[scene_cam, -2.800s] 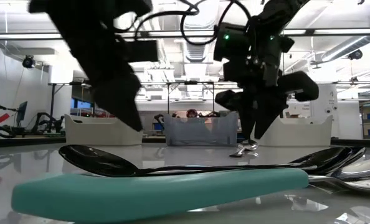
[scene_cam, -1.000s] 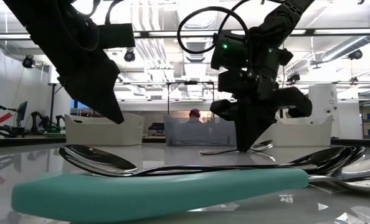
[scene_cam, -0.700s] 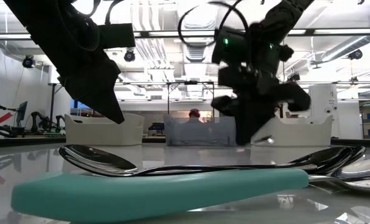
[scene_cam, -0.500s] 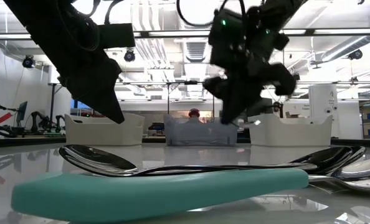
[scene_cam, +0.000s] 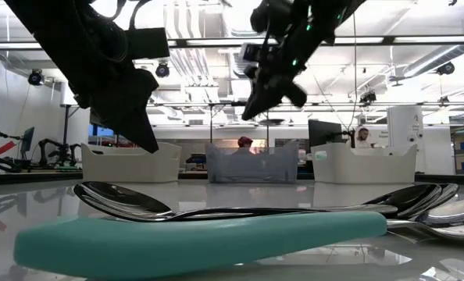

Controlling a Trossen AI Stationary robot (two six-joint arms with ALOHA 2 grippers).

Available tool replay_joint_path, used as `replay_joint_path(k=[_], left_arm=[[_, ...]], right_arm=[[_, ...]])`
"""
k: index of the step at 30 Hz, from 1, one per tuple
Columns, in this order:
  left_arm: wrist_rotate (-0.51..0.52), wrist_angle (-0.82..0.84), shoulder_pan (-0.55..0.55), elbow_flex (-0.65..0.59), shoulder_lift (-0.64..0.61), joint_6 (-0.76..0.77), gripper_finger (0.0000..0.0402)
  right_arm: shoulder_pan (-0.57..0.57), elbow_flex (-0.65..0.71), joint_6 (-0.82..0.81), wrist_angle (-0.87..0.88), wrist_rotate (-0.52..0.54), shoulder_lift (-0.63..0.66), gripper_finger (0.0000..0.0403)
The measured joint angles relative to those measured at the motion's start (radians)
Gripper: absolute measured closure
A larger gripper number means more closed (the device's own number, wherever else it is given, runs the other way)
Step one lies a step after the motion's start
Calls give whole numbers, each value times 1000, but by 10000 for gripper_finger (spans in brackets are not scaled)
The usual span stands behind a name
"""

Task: Sort silverware by color (type)
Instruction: Put the black spoon into the black bin, then put the green spoon into the white bin

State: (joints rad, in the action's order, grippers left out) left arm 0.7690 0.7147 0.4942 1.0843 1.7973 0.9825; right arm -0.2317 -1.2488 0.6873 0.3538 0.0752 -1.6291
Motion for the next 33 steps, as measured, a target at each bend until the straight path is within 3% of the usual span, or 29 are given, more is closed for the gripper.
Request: replay_joint_path(k=[10, 20, 25, 33], left_arm=[[19, -5, 0, 0, 0, 0, 265], [19, -5, 0, 0, 0, 7, 265], [19, -7, 0, 0, 0, 7, 265], [105, -29, -7, 0, 0, 11, 265]], right_arm=[[-146, 0, -126, -41, 5, -82, 390], [-157, -5, -192, -14, 4, -69, 330], [-157, -5, -322, 84, 4, -32, 298], [-157, -5, -541, 404, -8, 117, 300]])
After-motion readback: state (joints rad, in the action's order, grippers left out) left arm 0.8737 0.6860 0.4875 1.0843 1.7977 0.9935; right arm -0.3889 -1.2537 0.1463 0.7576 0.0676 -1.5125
